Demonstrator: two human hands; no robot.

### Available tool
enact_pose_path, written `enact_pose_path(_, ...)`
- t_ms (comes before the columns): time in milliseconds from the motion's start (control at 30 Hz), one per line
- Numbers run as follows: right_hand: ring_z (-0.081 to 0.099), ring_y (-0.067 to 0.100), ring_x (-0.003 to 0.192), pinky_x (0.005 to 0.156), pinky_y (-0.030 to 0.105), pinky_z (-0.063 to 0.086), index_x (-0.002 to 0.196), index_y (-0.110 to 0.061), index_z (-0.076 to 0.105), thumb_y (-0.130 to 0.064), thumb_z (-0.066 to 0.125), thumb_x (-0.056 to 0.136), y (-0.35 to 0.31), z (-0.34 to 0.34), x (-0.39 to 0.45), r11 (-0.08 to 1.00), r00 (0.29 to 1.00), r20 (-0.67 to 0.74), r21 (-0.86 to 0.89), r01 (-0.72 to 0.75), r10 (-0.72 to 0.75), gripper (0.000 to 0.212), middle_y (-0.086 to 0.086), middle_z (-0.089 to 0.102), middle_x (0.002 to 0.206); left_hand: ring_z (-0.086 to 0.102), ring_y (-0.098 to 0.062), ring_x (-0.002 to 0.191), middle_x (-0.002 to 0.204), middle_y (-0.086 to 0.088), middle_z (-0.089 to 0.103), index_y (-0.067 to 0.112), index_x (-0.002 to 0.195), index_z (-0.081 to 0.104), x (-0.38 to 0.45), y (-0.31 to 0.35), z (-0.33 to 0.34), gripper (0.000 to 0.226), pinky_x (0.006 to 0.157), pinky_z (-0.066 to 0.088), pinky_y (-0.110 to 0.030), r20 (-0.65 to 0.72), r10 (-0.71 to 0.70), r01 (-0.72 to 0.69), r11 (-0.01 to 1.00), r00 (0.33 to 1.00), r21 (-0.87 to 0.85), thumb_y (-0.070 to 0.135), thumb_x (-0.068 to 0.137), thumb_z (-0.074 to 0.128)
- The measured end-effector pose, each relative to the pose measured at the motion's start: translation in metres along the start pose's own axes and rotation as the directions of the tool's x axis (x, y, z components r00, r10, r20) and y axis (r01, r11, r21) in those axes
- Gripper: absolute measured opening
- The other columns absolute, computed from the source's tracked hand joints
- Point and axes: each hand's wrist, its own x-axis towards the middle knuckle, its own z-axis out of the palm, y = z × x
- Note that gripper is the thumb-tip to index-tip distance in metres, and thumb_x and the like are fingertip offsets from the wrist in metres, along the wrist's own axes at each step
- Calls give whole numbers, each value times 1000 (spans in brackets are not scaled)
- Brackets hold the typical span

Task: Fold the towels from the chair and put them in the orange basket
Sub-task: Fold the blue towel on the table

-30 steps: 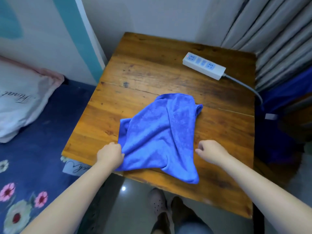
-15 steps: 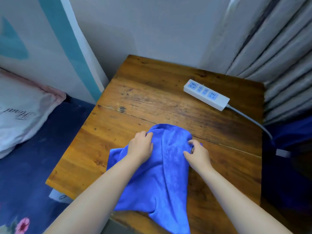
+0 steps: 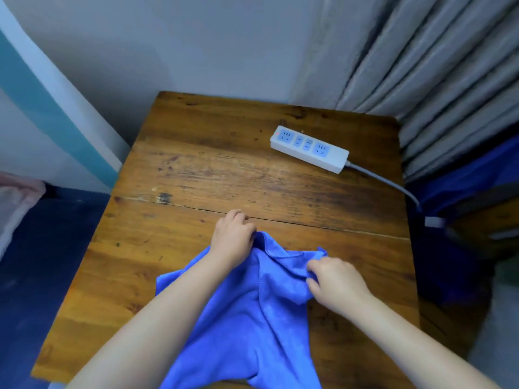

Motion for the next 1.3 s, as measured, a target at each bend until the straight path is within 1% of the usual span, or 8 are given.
enact_pose_path(233, 33, 25, 128, 99, 35, 31, 132, -24, 43, -18, 42, 91, -37, -12, 13, 993, 998, -16, -108, 53, -55, 42, 6, 36, 140, 68, -21, 68, 58, -1, 63, 12, 59, 66, -55, -32, -47, 29, 70, 36, -25, -170, 393, -366, 915, 904, 171, 19, 77, 44)
enact_pose_path(433, 70, 23, 87, 70, 41, 53, 58, -12, 68, -12, 84, 42, -45, -18, -15, 969, 936, -295, -204, 137, -194, 23, 1, 72, 84, 60, -21, 54, 50, 3, 57, 15, 54, 64, -95, -74, -66, 9, 52, 41, -23, -98, 387, -350, 898, 917, 268, 14, 56, 73)
enact_pose_path(567, 73, 22, 76, 59, 40, 56, 41, -15, 61, -8, 88, 21, -54, -6, -33, 962, 933, -308, -248, 111, -187, 34, 1, 72, 70, 62, -23, 56, 51, 2, 58, 15, 53, 64, -113, -87, -59, 37, 46, 42, -18, 85, 247, -259, 949, 965, 180, 5, 26, 86)
enact_pose_path(667, 73, 25, 73, 53, 33, 54, 40, -12, 59, -1, 83, 23, -56, 8, -35, 962, 944, -278, -252, 108, -178, 31, 4, 72, 69, 67, -25, 78, 72, -7, 69, 10, 83, 66, -115, -88, -60, 29, 54, 42, -26, 96, 136, -141, 989, 986, 49, 2, 56, 77)
enact_pose_path(833, 55, 29, 38, 32, 28, 39, 44, -9, 51, 5, 81, 33, -64, 6, -38, 993, 942, -330, -117, 28, -65, 35, 7, 56, 43, 56, -23, 44, 40, -2, 50, 9, 67, 59, -120, -85, -64, 9, 45, 29, -17, -200, 303, -289, 952, 932, 98, 9, 64, 51)
enact_pose_path(1000, 60, 31, 99, 61, 29, 28, 88, -13, 45, -17, 46, 90, -79, 11, -42, 995, 984, -166, -61, -80, 69, 5, 11, 65, 105, 47, -24, 40, 38, -6, 42, 4, 59, 55, -132, -75, -69, 23, 49, 27, -23, -349, 295, -270, 956, 890, 118, 15, 72, 40)
enact_pose_path(1167, 57, 31, 98, 62, 29, 33, 78, -14, 38, -12, 49, 86, -77, 10, -39, 992, 990, -69, 5, -125, 125, 14, 7, 63, 99, 61, -33, 81, 82, -14, 64, 12, 87, 39, -144, -64, -75, 21, 57, 31, -30, -21, 1, -2, 999, 1000, -53, 31, 97, 36)
enact_pose_path(1300, 56, 28, 86, 57, 30, 35, 62, -17, 41, -10, 47, 83, -70, 3, -48, 991, 986, 128, -96, -93, 105, 23, 1, 47, 72, 52, -29, 81, 73, -1, 53, 15, 69, 36, -145, -83, -65, 37, 57, 31, -31, 389, -119, 170, 980, 914, -99, 41, 93, 46)
